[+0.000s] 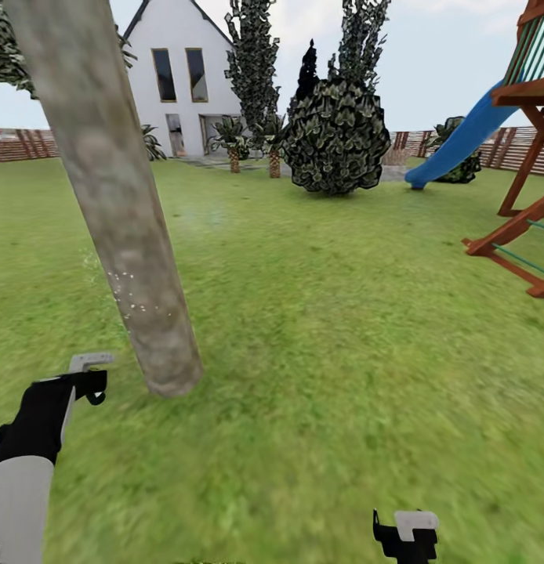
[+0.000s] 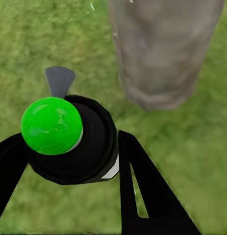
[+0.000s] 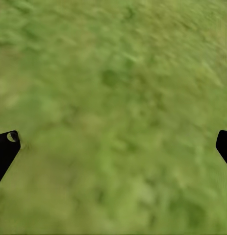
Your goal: In the garden, pick up the pesticide atomizer on the floor and spray pesticide onto both trees until each tree trunk is fully covered.
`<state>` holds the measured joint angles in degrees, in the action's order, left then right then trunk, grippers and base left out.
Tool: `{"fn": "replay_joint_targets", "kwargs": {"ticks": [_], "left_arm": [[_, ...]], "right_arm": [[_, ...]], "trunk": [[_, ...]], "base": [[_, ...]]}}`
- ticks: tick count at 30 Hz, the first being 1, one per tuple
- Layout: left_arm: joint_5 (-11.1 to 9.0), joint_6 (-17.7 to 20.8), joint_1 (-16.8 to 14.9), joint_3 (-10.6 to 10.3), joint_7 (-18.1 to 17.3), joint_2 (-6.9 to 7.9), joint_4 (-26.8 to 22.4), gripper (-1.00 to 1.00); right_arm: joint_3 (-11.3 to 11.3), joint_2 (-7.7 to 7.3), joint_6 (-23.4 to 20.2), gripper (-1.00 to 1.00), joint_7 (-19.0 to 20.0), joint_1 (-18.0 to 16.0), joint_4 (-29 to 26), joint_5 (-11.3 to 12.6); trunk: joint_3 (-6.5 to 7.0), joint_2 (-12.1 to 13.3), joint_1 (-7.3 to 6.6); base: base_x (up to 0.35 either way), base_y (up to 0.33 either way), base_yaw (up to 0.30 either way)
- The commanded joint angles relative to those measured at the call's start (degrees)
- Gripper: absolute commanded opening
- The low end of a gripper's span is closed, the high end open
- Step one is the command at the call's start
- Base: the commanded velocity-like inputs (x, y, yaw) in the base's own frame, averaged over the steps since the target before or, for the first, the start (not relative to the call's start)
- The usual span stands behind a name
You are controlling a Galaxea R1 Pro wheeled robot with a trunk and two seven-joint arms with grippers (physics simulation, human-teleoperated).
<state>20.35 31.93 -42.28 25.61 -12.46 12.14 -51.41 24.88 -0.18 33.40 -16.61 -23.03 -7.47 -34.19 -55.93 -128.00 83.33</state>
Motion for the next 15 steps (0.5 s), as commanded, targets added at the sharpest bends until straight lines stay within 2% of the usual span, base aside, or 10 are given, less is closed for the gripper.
{"fn": "replay_joint_targets", "kwargs": {"ticks": [1,4,8,10,11,13,15], "left_arm": [[-0.01,-0.21,0.15,-0.02,0.06,0.18,0.05,-1.0],[0.26,-0.95,0.45,0.11,-0.02,0.82,0.16,-1.0],[-0.36,-2.01,1.19,0.03,-0.02,0.05,0.86,-1.0],[-0.55,-9.66,1.44,0.3,0.21,-0.79,4.66,-1.0],[-0.45,-14.0,1.48,0.43,1.1,-0.92,8.75,-1.0],[-0.41,-16.21,1.5,0.48,4.18,-0.97,12.25,-1.0],[-0.51,-16.55,1.5,0.42,6.1,-0.97,12.77,-1.0]], "right_arm": [[-0.01,0.0,0.0,1.0,0.0,0.0,0.0,0.0],[-0.01,0.0,0.0,1.0,0.0,0.0,0.0,0.0],[-0.01,-0.01,0.0,1.0,0.0,0.0,-0.02,0.0],[-0.01,-0.06,0.0,1.0,0.06,0.0,0.0,0.0],[-0.01,-0.08,0.0,1.0,0.08,0.0,0.0,0.0],[-0.01,-0.08,-0.01,1.0,0.03,0.0,0.0,0.0],[-0.01,-0.09,-0.02,1.0,0.01,0.0,-0.01,0.0]], "trunk": [[0.0,0.0,0.0],[0.0,0.0,0.0],[0.0,0.0,0.0],[0.0,0.0,0.0],[0.0,0.0,0.0],[0.0,0.0,0.0],[0.0,0.0,0.0]], "base": [[0.0,0.0,0.278],[0.0,0.0,0.261],[0.0,-0.005,0.059],[0.087,-0.164,0.005],[0.154,-0.225,0.001],[0.168,-0.236,0.0],[0.18,-0.238,0.0]]}}
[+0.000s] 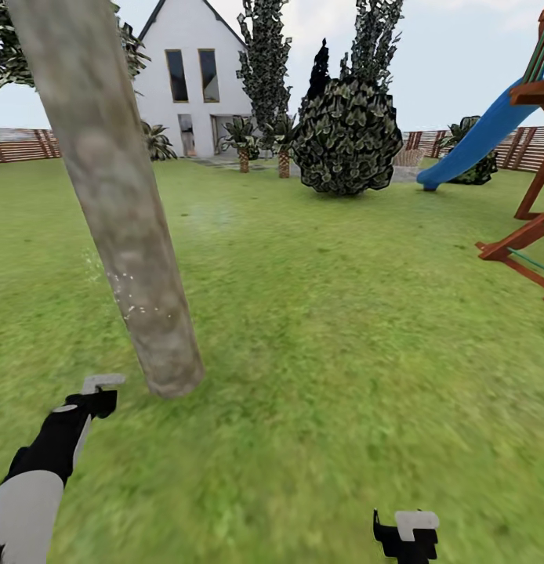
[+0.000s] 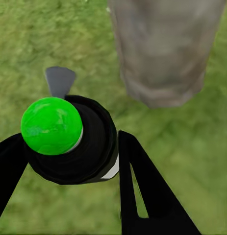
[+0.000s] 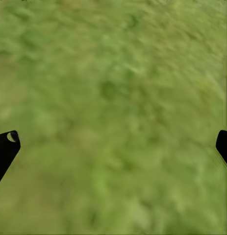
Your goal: In the garden, pick up the pesticide atomizer on the floor and spray pesticide onto both trees until each tree trunk is fully covered.
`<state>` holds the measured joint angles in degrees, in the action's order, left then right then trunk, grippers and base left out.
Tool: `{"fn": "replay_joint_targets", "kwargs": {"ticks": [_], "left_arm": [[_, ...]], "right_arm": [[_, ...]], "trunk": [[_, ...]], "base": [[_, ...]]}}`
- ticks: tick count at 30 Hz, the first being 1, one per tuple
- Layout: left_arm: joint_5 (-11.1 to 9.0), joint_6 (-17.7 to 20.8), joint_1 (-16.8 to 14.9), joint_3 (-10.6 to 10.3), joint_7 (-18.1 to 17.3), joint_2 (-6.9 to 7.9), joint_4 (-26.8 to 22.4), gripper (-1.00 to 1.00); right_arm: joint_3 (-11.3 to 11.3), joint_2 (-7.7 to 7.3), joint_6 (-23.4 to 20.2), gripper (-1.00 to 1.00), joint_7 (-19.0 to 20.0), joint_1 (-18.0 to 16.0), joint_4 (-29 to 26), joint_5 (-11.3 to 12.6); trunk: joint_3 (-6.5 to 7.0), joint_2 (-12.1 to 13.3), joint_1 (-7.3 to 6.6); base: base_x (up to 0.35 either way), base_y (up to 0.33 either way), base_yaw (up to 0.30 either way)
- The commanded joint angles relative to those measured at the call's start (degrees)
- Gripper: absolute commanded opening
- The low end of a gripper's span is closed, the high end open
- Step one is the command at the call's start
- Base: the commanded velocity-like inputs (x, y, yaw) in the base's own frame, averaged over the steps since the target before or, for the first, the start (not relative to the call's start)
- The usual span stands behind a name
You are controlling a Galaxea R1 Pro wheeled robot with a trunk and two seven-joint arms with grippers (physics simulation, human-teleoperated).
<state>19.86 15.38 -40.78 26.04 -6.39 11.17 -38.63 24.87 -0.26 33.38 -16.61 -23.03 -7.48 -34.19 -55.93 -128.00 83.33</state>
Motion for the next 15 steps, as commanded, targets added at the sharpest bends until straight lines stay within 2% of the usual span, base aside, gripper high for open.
{"fn": "replay_joint_targets", "kwargs": {"ticks": [1,10,15], "left_arm": [[-0.05,-0.02,0.0,-0.01,0.34,0.0,0.23,-1.0],[-0.08,-0.09,0.07,0.15,0.82,-0.01,1.09,-1.0],[-0.05,-0.09,0.09,0.24,0.85,0.08,1.1,-1.0]], "right_arm": [[0.0,0.0,-0.01,1.0,0.0,0.0,-0.01,0.0],[0.0,0.0,0.02,1.0,-0.01,0.0,-0.08,0.0],[0.0,0.09,0.02,1.0,-0.01,0.0,-0.05,0.0]], "trunk": [[0.0,0.0,0.0],[0.0,0.0,0.0],[0.0,0.0,0.0]], "base": [[0.207,-0.219,0.0],[0.237,-0.182,0.004],[0.215,-0.197,0.205]]}}
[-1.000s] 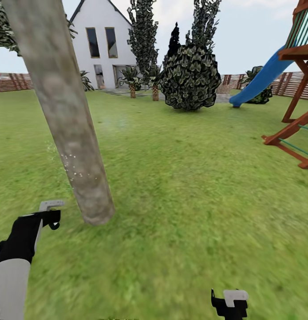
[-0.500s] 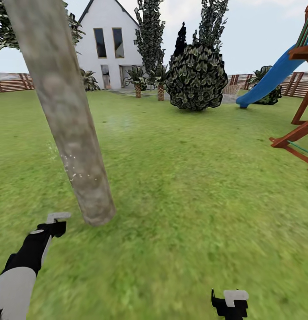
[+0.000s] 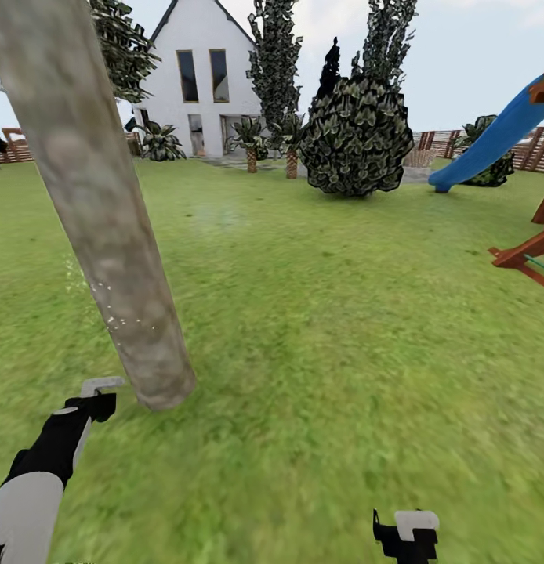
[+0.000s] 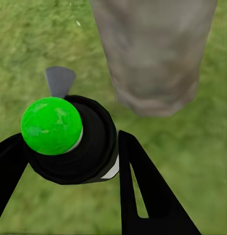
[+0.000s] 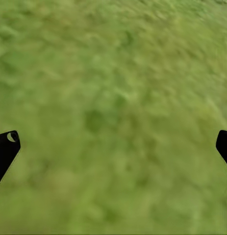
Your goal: In the garden, pick up the pesticide atomizer on the floor and spray pesticide onto both trees until each tree trunk is fully covered.
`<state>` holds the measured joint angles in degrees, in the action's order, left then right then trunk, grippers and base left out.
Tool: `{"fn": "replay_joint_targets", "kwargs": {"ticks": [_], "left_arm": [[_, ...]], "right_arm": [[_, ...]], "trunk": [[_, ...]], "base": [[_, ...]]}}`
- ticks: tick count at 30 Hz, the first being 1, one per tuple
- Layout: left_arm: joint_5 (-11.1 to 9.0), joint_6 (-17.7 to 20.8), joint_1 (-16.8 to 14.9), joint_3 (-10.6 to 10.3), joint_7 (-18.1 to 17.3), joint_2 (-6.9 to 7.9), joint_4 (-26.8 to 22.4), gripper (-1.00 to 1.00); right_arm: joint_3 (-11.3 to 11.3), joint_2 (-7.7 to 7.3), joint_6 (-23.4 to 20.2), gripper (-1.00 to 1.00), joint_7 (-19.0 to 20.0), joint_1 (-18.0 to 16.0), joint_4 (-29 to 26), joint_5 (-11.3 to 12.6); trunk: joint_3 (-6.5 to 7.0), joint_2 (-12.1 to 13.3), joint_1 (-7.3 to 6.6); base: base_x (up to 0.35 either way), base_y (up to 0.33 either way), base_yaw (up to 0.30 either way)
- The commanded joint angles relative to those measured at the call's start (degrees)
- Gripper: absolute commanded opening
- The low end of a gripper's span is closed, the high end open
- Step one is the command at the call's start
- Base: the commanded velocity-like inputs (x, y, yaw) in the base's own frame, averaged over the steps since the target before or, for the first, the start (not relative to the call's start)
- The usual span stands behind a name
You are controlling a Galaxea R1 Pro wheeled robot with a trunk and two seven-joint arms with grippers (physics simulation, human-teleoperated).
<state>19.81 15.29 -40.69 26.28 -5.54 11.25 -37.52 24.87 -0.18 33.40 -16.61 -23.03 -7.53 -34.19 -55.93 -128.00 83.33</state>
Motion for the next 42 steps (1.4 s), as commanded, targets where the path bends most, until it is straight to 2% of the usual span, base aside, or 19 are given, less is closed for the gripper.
{"fn": "replay_joint_targets", "kwargs": {"ticks": [1,6,12,18,23,27,29,31,35,42], "left_arm": [[0.03,0.0,0.0,0.0,0.0,0.0,-0.01,-1.0],[0.06,-0.19,0.0,1.42,0.32,0.06,0.08,-1.0],[0.06,-0.26,0.0,1.36,0.34,-0.26,1.31,-1.0],[0.46,0.23,0.0,0.93,0.11,0.09,1.31,-1.0],[0.58,1.0,0.0,0.77,-0.23,1.16,1.44,-1.0],[0.58,3.6,0.01,0.86,-0.16,2.37,1.42,-1.0],[0.58,4.4,0.02,0.77,-0.24,3.65,1.44,-1.0],[0.54,4.53,0.07,0.72,-0.38,4.14,1.45,-1.0],[0.4,4.57,0.43,0.7,-0.59,4.17,1.41,-1.0],[0.17,3.82,0.53,0.86,-0.7,2.98,1.4,-1.0]], "right_arm": [[0.0,0.0,0.0,1.0,0.0,0.0,-0.01,0.0],[0.0,0.0,0.0,1.0,0.0,0.0,-0.03,0.0],[0.0,0.0,0.0,1.0,0.0,0.0,-0.02,0.0],[0.0,-0.08,0.0,1.0,-0.07,0.0,-0.03,0.0],[0.0,-0.09,0.0,1.0,-0.09,0.0,-0.03,0.0],[0.0,-0.09,0.0,1.0,-0.09,0.0,-0.03,0.0],[0.0,-0.09,0.0,1.0,-0.11,0.0,-0.03,0.0],[0.0,-0.09,0.0,1.0,-0.09,0.0,-0.03,0.0],[0.0,-0.09,0.0,1.0,-0.11,0.0,-0.02,0.0],[0.0,-0.03,0.0,1.0,-0.09,0.0,0.0,0.0]], "trunk": [[0.0,0.0,0.0],[0.0,0.0,0.0],[0.0,0.0,0.0],[0.0,0.0,0.0],[0.0,0.0,0.0],[0.0,0.0,0.0],[0.0,0.0,0.0],[0.0,0.0,0.0],[0.0,0.0,0.0],[0.0,0.0,0.0]], "base": [[0.169,-0.228,0.273],[0.176,-0.231,0.276],[0.186,-0.231,0.274],[0.187,-0.231,0.043],[0.186,-0.231,0.0],[0.186,-0.231,0.096],[0.186,-0.231,0.259],[0.155,-0.238,0.272],[-0.044,-0.258,0.276],[-0.072,-0.081,0.277]]}}
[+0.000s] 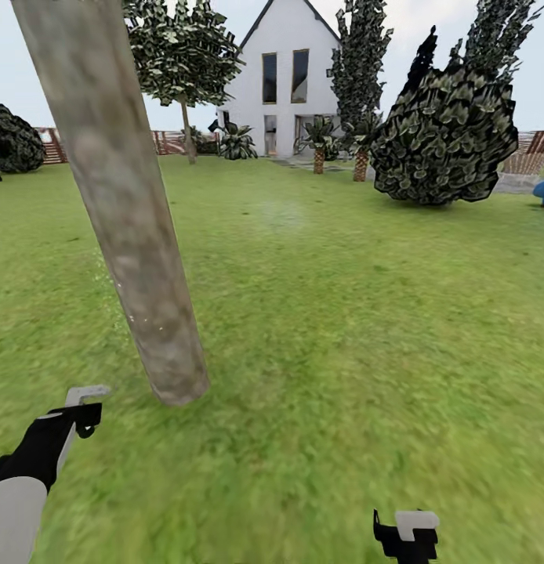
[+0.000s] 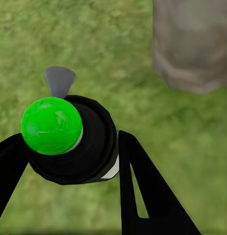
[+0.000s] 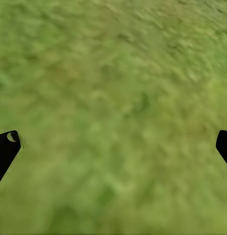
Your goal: In the garden, pick up the pesticide atomizer on the floor and spray pesticide onto both trees until each tree trunk is fully covered.
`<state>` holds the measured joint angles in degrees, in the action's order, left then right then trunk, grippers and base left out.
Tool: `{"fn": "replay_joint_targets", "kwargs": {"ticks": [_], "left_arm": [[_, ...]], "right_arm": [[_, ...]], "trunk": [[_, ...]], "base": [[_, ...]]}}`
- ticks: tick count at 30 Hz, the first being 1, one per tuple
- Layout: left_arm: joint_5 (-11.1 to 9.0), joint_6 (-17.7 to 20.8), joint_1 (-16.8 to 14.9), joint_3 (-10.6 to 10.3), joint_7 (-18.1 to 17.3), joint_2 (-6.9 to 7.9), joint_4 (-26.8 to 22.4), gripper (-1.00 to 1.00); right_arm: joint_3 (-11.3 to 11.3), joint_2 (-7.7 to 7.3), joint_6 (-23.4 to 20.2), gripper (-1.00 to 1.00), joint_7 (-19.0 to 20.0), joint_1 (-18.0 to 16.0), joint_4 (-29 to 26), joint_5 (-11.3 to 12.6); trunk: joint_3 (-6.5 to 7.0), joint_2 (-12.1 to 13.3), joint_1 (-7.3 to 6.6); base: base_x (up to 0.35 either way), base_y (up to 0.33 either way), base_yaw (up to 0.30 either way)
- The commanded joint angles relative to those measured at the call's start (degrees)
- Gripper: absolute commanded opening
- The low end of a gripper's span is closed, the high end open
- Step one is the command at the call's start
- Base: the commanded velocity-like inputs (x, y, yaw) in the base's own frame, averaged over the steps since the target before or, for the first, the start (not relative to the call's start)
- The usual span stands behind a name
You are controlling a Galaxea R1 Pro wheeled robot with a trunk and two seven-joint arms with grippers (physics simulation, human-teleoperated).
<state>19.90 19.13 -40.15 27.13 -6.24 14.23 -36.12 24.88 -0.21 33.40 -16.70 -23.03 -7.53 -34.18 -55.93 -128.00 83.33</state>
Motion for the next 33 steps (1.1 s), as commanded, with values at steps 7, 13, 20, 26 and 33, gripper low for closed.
{"fn": "replay_joint_targets", "kwargs": {"ticks": [7,13,20,26,33], "left_arm": [[0.05,-0.22,0.0,0.03,0.0,-1.88,-0.69,-1.0],[0.05,-0.23,0.04,0.02,-0.08,-1.92,-0.19,-1.0],[0.05,-0.23,0.07,0.02,-0.06,-2.23,-0.03,-1.0],[0.13,-0.44,0.05,-0.93,-0.09,-2.25,0.17,-1.0],[-0.06,-5.75,-0.06,-6.48,-0.44,-8.76,0.82,-1.0]], "right_arm": [[-0.01,-0.03,0.0,1.0,0.0,0.0,-0.03,-0.01],[-0.01,-0.05,0.0,1.0,0.0,0.0,0.02,-0.01],[-0.01,0.01,0.0,1.0,0.0,0.0,0.04,-0.01],[0.0,-0.03,0.0,1.0,-0.1,0.0,-0.11,0.08],[-0.01,-0.13,0.06,1.0,-0.01,0.23,-0.02,0.0]], "trunk": [[0.0,0.0,0.0],[0.0,0.0,0.0],[0.0,0.0,0.0],[0.0,0.0,0.0],[0.0,0.0,0.0]], "base": [[-0.001,-0.133,0.136],[0.046,-0.253,0.002],[0.279,-0.142,0.0],[0.29,-0.083,0.174],[0.021,-0.004,0.089]]}}
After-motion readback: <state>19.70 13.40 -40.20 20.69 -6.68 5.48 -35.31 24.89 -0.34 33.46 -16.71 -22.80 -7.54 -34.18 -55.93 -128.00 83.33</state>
